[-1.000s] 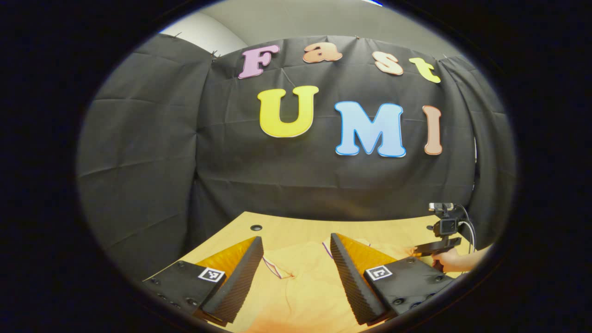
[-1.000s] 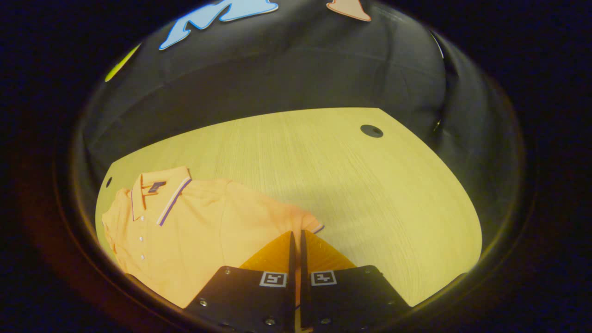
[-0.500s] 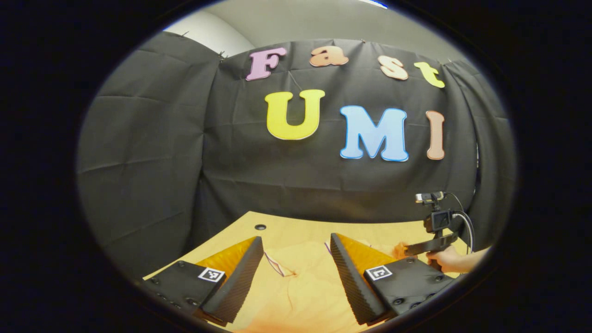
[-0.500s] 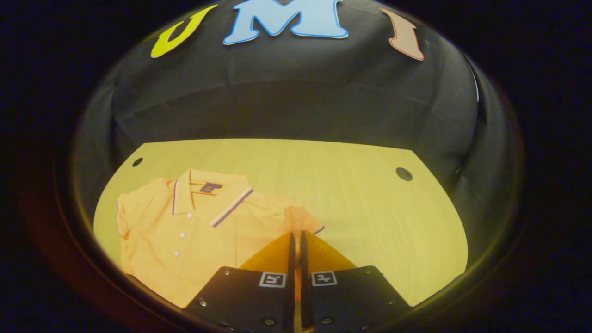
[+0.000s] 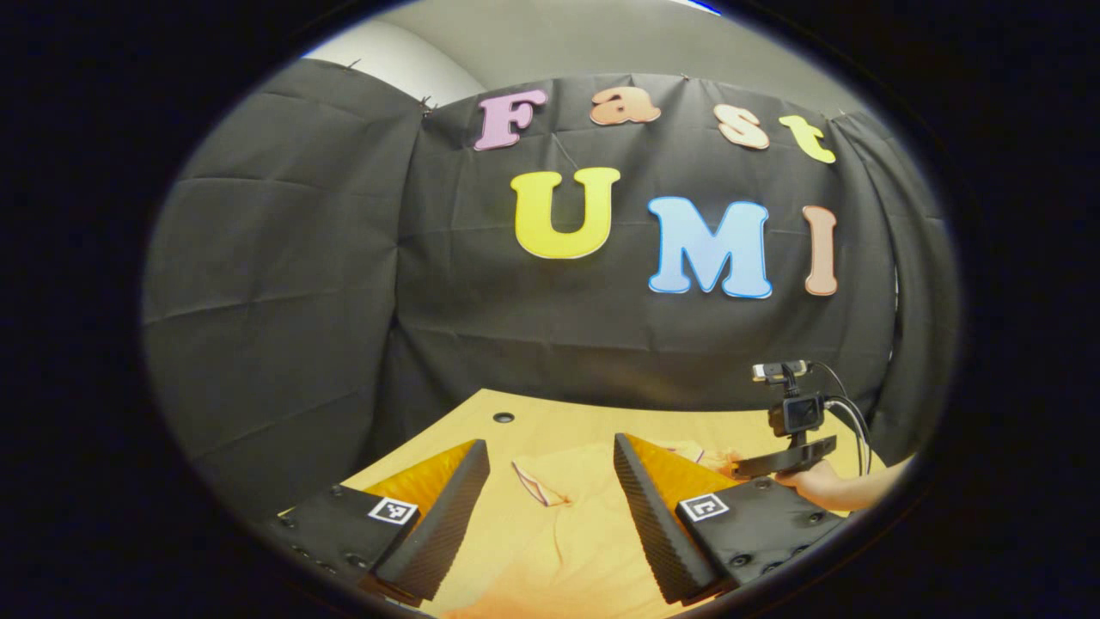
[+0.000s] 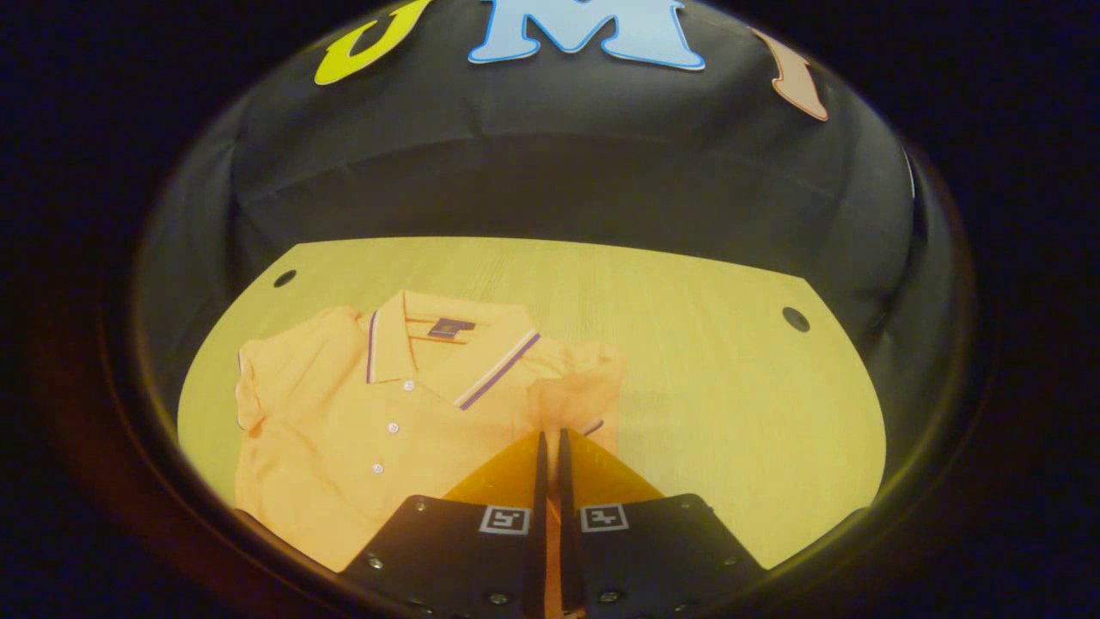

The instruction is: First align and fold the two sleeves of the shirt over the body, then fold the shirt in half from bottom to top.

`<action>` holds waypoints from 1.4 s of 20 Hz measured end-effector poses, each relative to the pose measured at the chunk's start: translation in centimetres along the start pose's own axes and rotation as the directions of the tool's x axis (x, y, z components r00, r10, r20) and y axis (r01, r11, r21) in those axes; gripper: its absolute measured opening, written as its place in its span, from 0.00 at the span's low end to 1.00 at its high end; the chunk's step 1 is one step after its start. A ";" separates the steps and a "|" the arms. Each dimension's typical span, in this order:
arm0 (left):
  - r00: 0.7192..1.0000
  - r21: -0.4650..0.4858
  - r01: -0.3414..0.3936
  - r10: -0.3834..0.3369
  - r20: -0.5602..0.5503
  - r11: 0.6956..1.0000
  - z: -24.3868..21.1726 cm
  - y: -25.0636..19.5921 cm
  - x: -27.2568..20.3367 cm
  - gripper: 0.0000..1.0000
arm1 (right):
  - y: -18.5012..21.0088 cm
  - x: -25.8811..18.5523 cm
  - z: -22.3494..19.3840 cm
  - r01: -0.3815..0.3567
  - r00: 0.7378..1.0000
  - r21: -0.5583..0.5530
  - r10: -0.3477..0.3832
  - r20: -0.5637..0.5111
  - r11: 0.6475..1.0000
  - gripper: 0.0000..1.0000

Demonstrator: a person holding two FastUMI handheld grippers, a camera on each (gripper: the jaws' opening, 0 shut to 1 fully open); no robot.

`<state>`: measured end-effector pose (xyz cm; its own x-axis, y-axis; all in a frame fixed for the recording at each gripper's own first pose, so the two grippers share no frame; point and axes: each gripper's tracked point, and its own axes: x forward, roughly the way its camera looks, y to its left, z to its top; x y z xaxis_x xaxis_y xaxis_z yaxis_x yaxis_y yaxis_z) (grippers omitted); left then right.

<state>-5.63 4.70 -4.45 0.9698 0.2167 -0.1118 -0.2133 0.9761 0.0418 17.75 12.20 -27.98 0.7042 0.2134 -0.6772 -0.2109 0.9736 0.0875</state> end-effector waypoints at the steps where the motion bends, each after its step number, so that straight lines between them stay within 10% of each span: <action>1: 1.000 0.000 0.000 0.000 -0.001 1.000 -0.1 0.2 0.0 0.94 | 0.4 0.1 -0.1 -0.008 1.000 -0.001 0.008 -0.006 1.000 0.07; 7: 0.999 -0.005 0.041 -0.041 -0.008 0.999 -0.4 0.5 1.6 0.94 | 1.7 -0.7 0.0 -0.030 1.000 -0.020 0.030 0.005 0.999 0.22; 15: 0.992 -0.041 0.125 -0.125 -0.015 0.991 -1.2 0.2 5.9 0.94 | 2.7 -5.7 2.1 -0.033 0.994 -0.046 0.037 0.102 0.998 0.96; 28: 0.973 -0.099 0.125 -0.141 -0.182 0.987 -10.6 2.8 20.9 0.94 | 3.9 -20.3 5.0 0.056 0.938 -0.062 -0.032 0.345 0.996 0.96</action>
<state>12.79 12.11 -17.23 0.9523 0.0763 -0.2953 -0.1016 0.9923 -0.0712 6.01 12.09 -10.29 0.9010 0.1975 -0.3862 -0.2127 0.9771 0.0033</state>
